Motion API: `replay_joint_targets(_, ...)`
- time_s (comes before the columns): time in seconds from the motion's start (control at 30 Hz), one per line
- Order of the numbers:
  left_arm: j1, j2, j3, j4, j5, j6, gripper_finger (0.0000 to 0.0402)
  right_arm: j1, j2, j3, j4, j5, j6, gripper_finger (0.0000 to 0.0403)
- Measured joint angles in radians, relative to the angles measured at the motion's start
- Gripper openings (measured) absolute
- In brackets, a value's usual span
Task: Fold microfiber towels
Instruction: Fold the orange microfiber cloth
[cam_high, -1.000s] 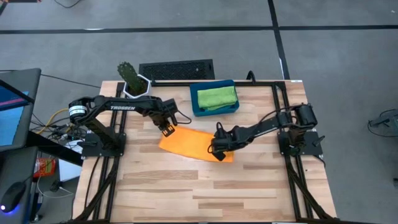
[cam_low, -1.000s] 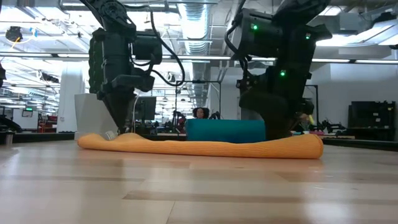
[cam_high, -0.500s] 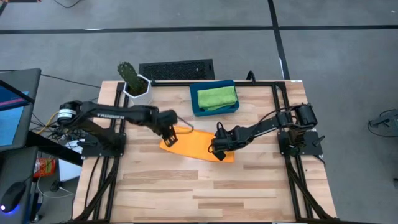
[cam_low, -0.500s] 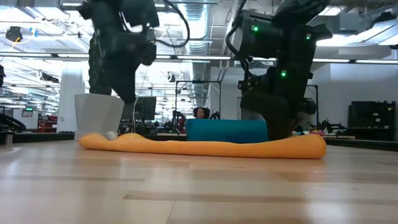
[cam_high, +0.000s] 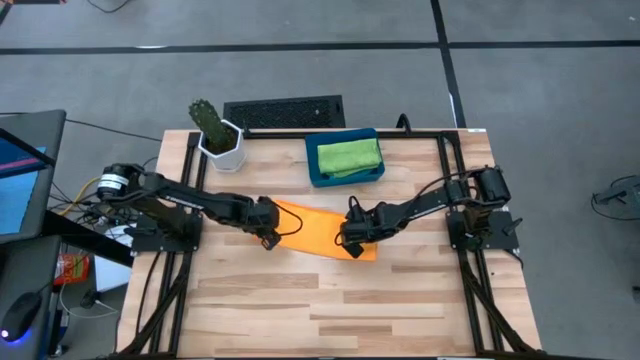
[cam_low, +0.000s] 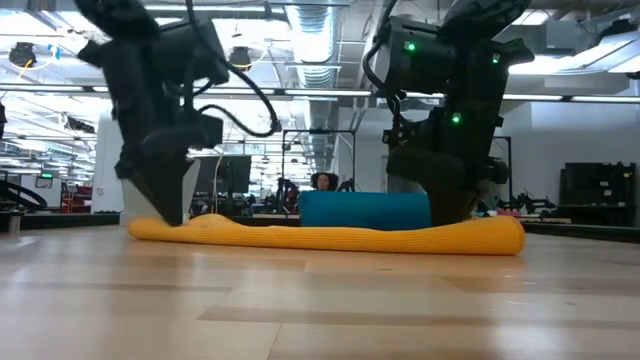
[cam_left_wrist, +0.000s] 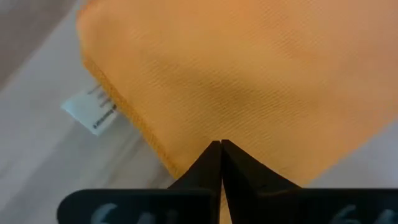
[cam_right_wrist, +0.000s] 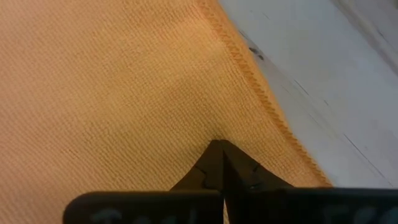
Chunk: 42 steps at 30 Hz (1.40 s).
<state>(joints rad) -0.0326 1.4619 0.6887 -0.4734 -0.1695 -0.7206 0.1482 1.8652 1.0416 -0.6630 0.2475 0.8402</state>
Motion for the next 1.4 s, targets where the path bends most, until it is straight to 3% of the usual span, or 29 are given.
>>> replay_joint_targets(0.17, 0.0, 0.0, -0.107, 0.176, -0.004, -0.069, 0.0, 0.0, -0.007, -0.001, -0.107, 0.033, 0.041, 0.0011)
replay_joint_targets(0.37, 0.005, 0.0, -0.16, 0.267, -0.006, -0.114, 0.0, -0.006, -0.065, -0.013, -0.199, 0.068, 0.048, 0.0022)
replay_joint_targets(0.6, 0.005, -0.003, -0.09, 0.249, 0.029, -0.128, 0.0, 0.006, -0.178, -0.009, -0.071, 0.121, -0.003, 0.0022)
replay_joint_targets(0.8, 0.005, -0.014, 0.02, 0.175, 0.059, -0.071, 0.0, 0.108, -0.238, -0.056, 0.115, 0.176, 0.019, 0.0019)
replay_joint_targets(0.93, 0.005, -0.016, 0.058, 0.184, 0.05, -0.061, 0.0, 0.222, -0.231, -0.152, 0.241, 0.283, 0.173, 0.0017)
replay_joint_targets(1.1, -0.015, -0.009, 0.051, 0.296, -0.059, -0.044, 0.0, 0.378, -0.222, -0.256, 0.355, 0.461, 0.386, 0.0017)
replay_joint_targets(1.3, -0.014, 0.015, -0.025, 0.488, -0.076, 0.009, 0.0, 0.493, -0.224, -0.331, 0.332, 0.579, 0.669, 0.0017)
replay_joint_targets(1.4, 0.0, 0.015, -0.049, 0.494, -0.079, 0.038, 0.0, 0.548, -0.224, -0.341, 0.346, 0.674, 0.732, 0.0017)
